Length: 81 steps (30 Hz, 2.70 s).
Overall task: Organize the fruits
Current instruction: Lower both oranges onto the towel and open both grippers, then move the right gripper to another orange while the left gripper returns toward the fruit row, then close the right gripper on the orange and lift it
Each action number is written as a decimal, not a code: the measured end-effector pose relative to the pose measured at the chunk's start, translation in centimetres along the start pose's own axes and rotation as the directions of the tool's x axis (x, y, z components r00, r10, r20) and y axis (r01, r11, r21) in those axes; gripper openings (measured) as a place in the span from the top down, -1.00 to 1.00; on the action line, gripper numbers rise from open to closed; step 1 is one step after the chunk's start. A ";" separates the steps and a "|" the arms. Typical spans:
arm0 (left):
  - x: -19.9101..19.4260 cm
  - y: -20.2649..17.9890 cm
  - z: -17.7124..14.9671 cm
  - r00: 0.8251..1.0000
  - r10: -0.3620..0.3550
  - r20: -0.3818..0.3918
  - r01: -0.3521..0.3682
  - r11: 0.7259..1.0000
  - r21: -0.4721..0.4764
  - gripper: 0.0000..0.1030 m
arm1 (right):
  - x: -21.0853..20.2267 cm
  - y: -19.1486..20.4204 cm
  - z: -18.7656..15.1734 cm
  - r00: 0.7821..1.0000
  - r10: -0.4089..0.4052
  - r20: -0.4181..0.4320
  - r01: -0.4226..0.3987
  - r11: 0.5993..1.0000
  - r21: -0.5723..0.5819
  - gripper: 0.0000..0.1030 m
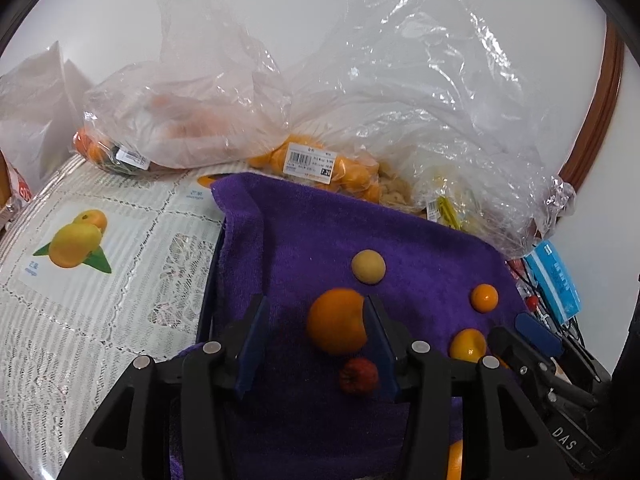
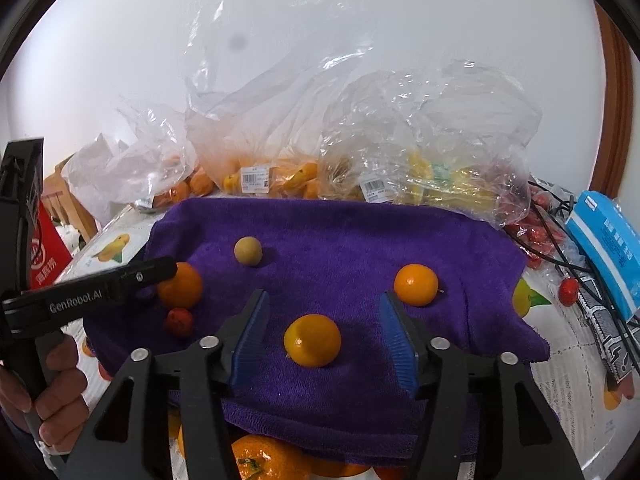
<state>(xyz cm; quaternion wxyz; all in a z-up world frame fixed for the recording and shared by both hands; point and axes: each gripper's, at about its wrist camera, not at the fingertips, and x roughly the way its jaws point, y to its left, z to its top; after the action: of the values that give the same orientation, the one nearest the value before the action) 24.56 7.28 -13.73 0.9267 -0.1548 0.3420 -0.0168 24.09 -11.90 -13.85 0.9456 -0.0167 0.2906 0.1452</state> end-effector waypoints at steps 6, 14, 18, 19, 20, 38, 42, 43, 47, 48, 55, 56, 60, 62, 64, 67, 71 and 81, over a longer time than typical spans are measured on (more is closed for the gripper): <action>-1.1 0.0 -0.1 0.999 -0.013 0.035 0.013 1.000 -0.017 0.09 | -1.0 0.3 0.0 1.000 -0.011 0.017 0.011 1.000 0.004 -0.25; -3.2 -1.1 -1.3 0.998 -0.015 0.067 0.013 1.000 0.022 0.09 | -4.3 -0.2 -1.4 1.000 -0.019 0.021 0.017 0.995 0.098 -0.26; -4.3 -2.0 -2.3 0.996 -0.011 0.088 0.005 0.998 0.065 0.09 | -6.4 0.1 -2.5 0.999 -0.031 0.028 0.028 0.993 0.115 -0.24; -4.6 -2.1 -2.6 0.995 -0.005 0.096 -0.002 0.997 0.079 0.09 | -6.9 0.3 -2.8 0.999 -0.035 0.029 0.032 0.993 0.116 -0.22; -5.0 -2.3 -2.9 0.995 0.005 0.103 -0.014 0.996 0.092 0.09 | -7.3 0.4 -3.1 0.999 -0.039 0.028 0.035 0.993 0.116 -0.18; -8.1 1.2 -5.7 0.991 0.085 0.106 -0.091 0.994 0.058 0.09 | -10.5 1.4 -7.1 0.998 -0.049 -0.045 0.056 0.986 0.156 0.13; -8.0 1.5 -5.8 0.991 0.088 0.096 -0.093 0.994 0.049 0.09 | -10.0 1.9 -7.1 0.998 -0.036 -0.059 0.044 0.989 0.139 0.13; -7.9 1.6 -5.8 0.992 0.085 0.091 -0.089 0.995 0.045 0.09 | -9.8 2.0 -7.1 0.997 -0.029 -0.066 0.038 0.990 0.138 0.13; -7.6 1.9 -5.8 0.995 0.072 0.072 -0.075 0.997 0.029 0.09 | -9.1 2.5 -7.5 0.997 0.016 -0.081 -0.005 0.990 0.141 0.13; -7.4 2.0 -5.8 0.996 0.067 0.066 -0.069 0.997 0.025 0.09 | -8.8 2.7 -7.6 0.996 0.025 -0.086 -0.013 0.991 0.137 0.13; -6.9 1.6 -6.0 0.998 0.057 0.040 -0.059 0.998 0.039 0.09 | -6.6 3.9 -8.5 0.989 0.047 -0.142 -0.031 0.993 0.112 0.13; -6.9 1.6 -6.0 0.998 0.058 0.038 -0.059 0.997 0.041 0.09 | -6.2 4.1 -8.6 0.987 0.043 -0.152 -0.027 0.994 0.107 0.13; -6.9 1.6 -5.9 0.998 0.051 0.036 -0.052 0.998 0.037 0.07 | -5.4 4.5 -8.5 0.982 0.045 -0.182 -0.028 0.995 0.097 0.13; -6.9 1.6 -5.8 0.998 0.048 0.035 -0.050 0.998 0.035 0.07 | -4.9 4.6 -8.6 0.978 0.036 -0.208 -0.018 0.996 0.089 0.16; -7.0 1.6 -5.8 0.998 0.048 0.041 -0.049 0.998 0.030 0.07 | -4.8 4.8 -8.6 0.978 0.022 -0.207 -0.006 0.997 0.077 0.17; -7.4 1.6 -5.9 0.998 0.037 0.053 -0.039 0.999 0.031 0.07 | -5.4 4.9 -8.7 0.983 0.022 -0.182 -0.008 0.997 0.072 0.17; -8.0 1.0 -6.4 0.999 0.002 0.048 -0.005 0.999 0.054 0.07 | -6.9 4.1 -8.9 0.990 0.020 -0.138 -0.008 0.996 0.084 0.18; -7.6 -3.4 -8.8 0.999 -0.020 -0.027 0.026 0.968 0.251 0.07 | -9.4 -1.3 -10.3 0.986 -0.111 -0.124 0.124 0.987 0.101 0.17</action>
<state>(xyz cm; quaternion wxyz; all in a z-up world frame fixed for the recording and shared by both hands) 13.40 2.65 -14.23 0.9344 -0.0397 0.3465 -0.0726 11.43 -16.86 -17.22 0.9333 0.0088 0.3517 0.0718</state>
